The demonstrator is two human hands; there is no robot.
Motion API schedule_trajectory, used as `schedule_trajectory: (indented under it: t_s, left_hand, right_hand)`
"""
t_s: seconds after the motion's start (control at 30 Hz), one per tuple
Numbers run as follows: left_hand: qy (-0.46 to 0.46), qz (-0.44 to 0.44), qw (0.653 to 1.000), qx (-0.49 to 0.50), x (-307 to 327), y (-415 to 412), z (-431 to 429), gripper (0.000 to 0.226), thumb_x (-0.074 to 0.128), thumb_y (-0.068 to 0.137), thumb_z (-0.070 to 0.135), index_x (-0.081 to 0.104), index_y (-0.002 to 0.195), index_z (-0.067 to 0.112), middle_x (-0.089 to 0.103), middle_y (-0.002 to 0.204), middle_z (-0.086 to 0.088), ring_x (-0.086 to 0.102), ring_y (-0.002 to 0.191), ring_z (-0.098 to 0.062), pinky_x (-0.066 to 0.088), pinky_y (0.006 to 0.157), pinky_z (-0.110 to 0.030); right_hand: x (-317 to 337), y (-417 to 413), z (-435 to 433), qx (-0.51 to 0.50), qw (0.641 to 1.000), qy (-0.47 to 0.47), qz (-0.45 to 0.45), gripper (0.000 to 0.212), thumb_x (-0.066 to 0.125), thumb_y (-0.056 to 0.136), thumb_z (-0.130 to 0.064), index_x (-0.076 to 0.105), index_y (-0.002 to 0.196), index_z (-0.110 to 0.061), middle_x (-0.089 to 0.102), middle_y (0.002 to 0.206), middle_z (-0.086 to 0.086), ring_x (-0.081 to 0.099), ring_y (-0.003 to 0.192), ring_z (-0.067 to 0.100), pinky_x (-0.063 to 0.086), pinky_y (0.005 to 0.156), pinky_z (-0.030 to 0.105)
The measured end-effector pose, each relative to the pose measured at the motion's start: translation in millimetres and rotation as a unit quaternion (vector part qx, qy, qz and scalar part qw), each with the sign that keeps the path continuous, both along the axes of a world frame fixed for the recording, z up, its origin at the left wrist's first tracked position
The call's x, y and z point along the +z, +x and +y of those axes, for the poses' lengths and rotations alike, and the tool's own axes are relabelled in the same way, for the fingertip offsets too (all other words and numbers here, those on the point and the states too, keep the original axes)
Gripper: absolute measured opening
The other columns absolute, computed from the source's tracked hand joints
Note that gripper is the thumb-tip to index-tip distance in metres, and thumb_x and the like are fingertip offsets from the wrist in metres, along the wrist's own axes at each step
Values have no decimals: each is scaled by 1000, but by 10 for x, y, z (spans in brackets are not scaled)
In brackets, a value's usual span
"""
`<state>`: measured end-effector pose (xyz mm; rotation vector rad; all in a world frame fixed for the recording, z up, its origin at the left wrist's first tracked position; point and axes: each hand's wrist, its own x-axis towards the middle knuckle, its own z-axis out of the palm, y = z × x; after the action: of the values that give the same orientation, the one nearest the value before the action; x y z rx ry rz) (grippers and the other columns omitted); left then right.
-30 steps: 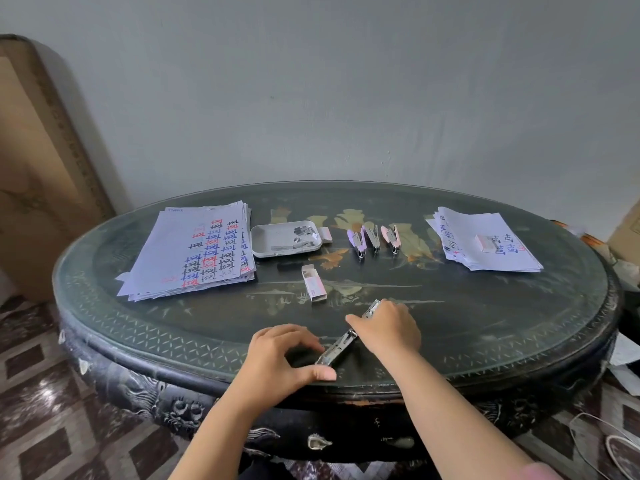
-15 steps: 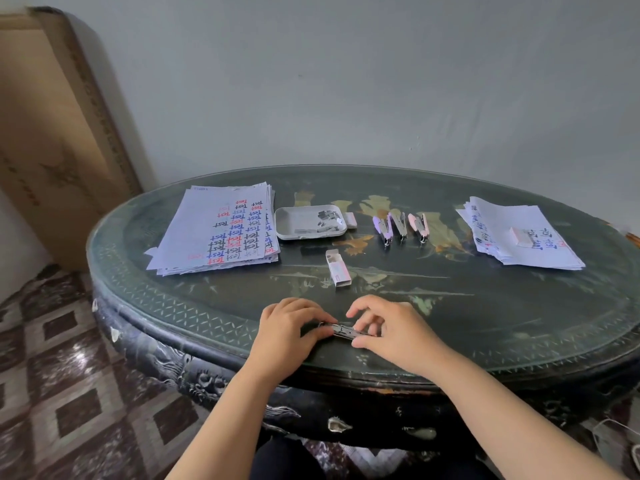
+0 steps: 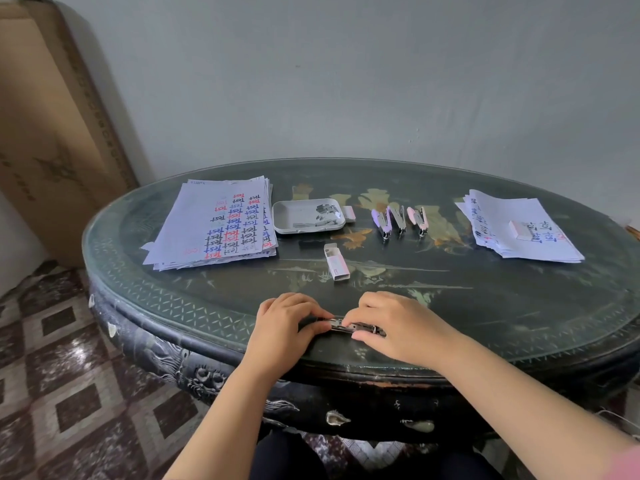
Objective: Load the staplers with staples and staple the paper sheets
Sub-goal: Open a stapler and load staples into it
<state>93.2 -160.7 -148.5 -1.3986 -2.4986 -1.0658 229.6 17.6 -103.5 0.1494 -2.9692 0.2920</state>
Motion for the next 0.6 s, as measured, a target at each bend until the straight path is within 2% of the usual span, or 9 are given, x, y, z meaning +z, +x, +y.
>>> schedule_trajectory:
  t_s: [0.13,0.23,0.3,0.37,0.47,0.53,0.6]
  left_hand:
    - [11,7,1000,-1,-23,9,0,11,64,80,46,69,89,41,60,92,27,51,97,6,36,91,-33]
    - [24,3,1000,1,-34,-2,-7,14,63,79,48,69,88,40,60,91,27,53,97,6,39,91,-37]
    - [36,-2,999,-2,-37,-14,-11,19,59,78,53,70,87,40,61,90,27,55,95,5,41,90,-40]
    - [40,-1,999,-5,-47,-26,-15,23,56,78,55,70,88,40,62,90,26,56,94,4,43,89,-42]
    - [41,-6,999,-12,-53,-37,-29,25,57,78,56,70,91,40,63,91,25,56,95,4,44,89,-43]
    - [46,-15,999,-19,-50,-49,-31,25,59,77,56,71,92,41,64,91,24,57,95,3,46,89,-42]
    - [52,-25,998,-21,-49,-54,-29,26,60,76,57,71,93,41,65,92,23,58,96,3,46,88,-42]
  right_hand:
    - [53,-12,8,23,998,57,4,20,51,94,-42,48,110,-33,52,87,-9,48,81,11,44,60,27]
    - [87,64,61,-4,998,69,1,23,45,94,-49,45,105,-29,50,80,-11,47,76,10,48,60,28]
    - [82,132,76,-35,998,42,6,23,45,94,-48,45,96,-25,47,74,-13,43,71,8,47,60,29]
    - [61,152,31,-62,998,-15,2,19,48,96,-38,43,91,-21,45,71,-12,41,71,8,44,63,30]
    - [15,88,-47,-72,994,-77,9,6,49,94,-20,46,98,-25,54,85,-10,47,83,11,46,74,32]
    - [11,45,-78,-44,997,-68,-18,35,45,93,-11,52,118,-35,55,99,-10,48,93,11,42,82,25]
    - [4,22,-70,-19,999,-36,-33,53,43,94,-6,52,130,-43,53,103,-9,45,95,12,36,84,21]
